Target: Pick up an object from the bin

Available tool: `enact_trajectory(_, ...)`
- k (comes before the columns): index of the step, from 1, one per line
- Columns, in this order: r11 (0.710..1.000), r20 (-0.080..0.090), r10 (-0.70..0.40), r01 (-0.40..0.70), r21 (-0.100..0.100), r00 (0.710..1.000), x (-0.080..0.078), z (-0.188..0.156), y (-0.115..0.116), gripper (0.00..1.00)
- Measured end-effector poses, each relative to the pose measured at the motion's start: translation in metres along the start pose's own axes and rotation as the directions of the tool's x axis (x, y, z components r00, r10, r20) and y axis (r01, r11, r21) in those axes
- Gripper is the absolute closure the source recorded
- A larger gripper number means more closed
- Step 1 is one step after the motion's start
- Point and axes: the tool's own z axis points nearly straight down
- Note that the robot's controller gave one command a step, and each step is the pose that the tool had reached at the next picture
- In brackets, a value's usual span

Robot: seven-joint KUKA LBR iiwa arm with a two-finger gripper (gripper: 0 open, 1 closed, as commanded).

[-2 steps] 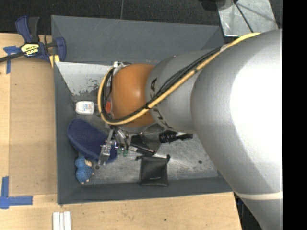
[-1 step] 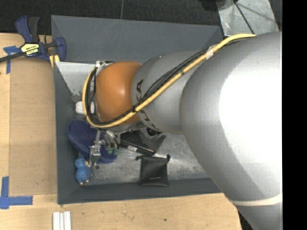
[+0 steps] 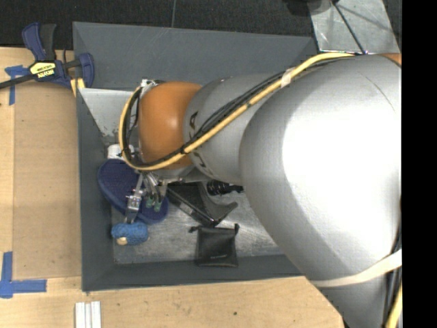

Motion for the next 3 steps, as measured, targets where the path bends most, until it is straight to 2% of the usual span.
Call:
enact_trajectory(1, 1.000, 0.003, -0.001, 0.001, -0.001, 1.000, -0.001, -0.001, 0.001, 0.00)
enact_trajectory(2, 1.000, 0.004, -0.001, 0.001, -0.001, 1.000, -0.001, -0.002, 0.001, 1.00)
enact_trajectory(3, 1.000, 0.004, -0.002, 0.002, -0.002, 1.000, -0.003, -0.048, 0.001, 1.00)
